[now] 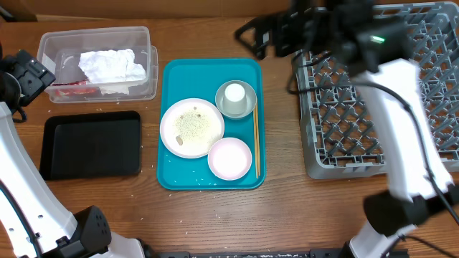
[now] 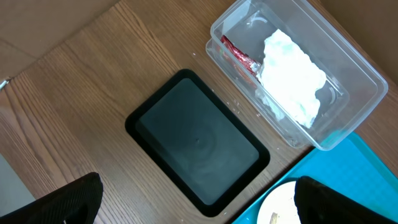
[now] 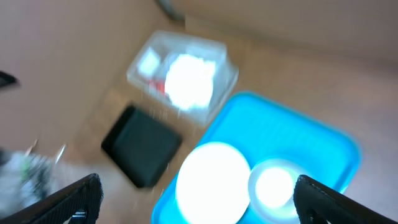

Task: Sort waste into correct bins and load items into the dishwasher
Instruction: 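Lower the right gripper into the white cup and grasp it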

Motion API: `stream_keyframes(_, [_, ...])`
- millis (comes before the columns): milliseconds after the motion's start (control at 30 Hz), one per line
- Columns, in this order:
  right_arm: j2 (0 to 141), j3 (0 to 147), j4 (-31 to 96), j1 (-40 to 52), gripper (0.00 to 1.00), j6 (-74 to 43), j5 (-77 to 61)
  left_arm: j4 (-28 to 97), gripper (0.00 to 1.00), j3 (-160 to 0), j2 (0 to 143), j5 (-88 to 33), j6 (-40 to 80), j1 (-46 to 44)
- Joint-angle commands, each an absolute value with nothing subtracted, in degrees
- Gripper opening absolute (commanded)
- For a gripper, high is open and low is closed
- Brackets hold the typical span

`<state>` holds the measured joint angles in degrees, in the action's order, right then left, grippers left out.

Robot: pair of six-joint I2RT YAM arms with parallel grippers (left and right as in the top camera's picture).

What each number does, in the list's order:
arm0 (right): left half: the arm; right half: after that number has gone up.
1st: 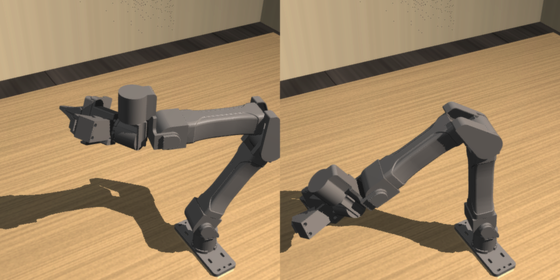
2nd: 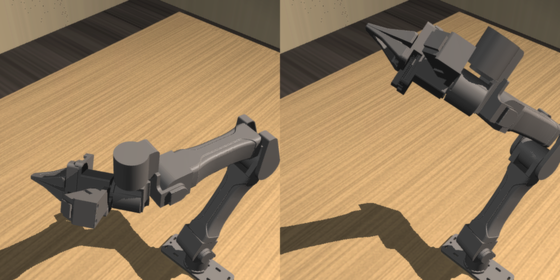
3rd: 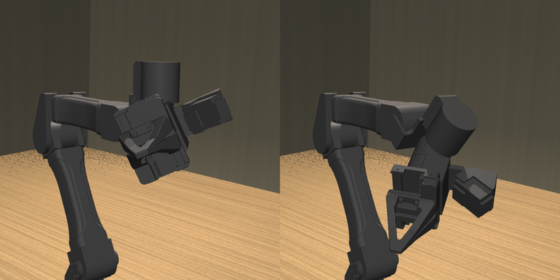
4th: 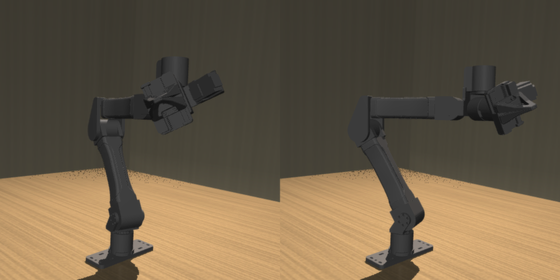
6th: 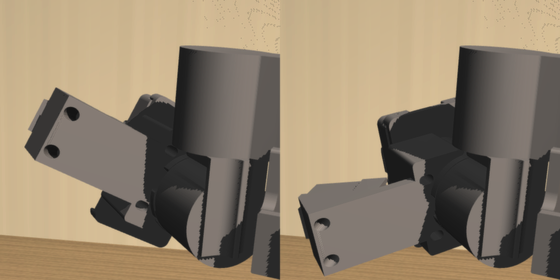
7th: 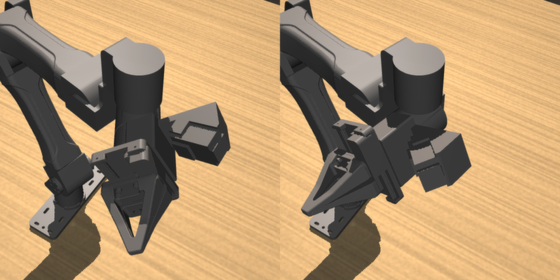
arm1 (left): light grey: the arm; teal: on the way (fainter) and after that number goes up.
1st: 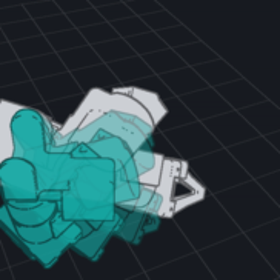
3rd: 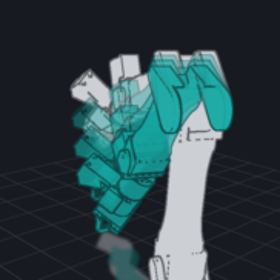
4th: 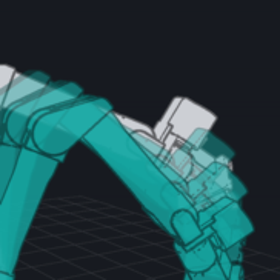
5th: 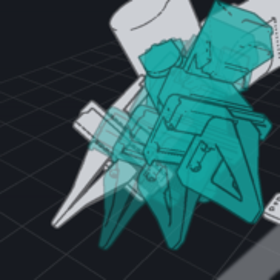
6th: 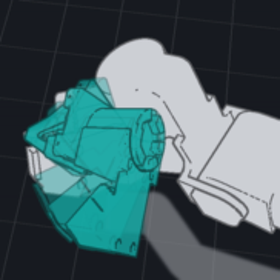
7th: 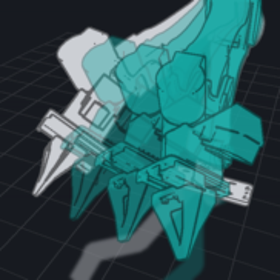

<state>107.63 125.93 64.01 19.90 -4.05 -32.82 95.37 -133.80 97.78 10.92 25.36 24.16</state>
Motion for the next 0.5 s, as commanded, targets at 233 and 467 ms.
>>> stream_keyframes(233, [122.98,127.83,69.76,24.18,1.0,-4.73,-23.07,95.35,1.0,-133.75,97.1,10.7,25.96,24.36])
stream_keyframes(467, [127.79,127.83,71.35,27.22,1.0,-7.79,-10.55,95.35,1.0,-133.75,97.1,10.7,25.96,24.36])
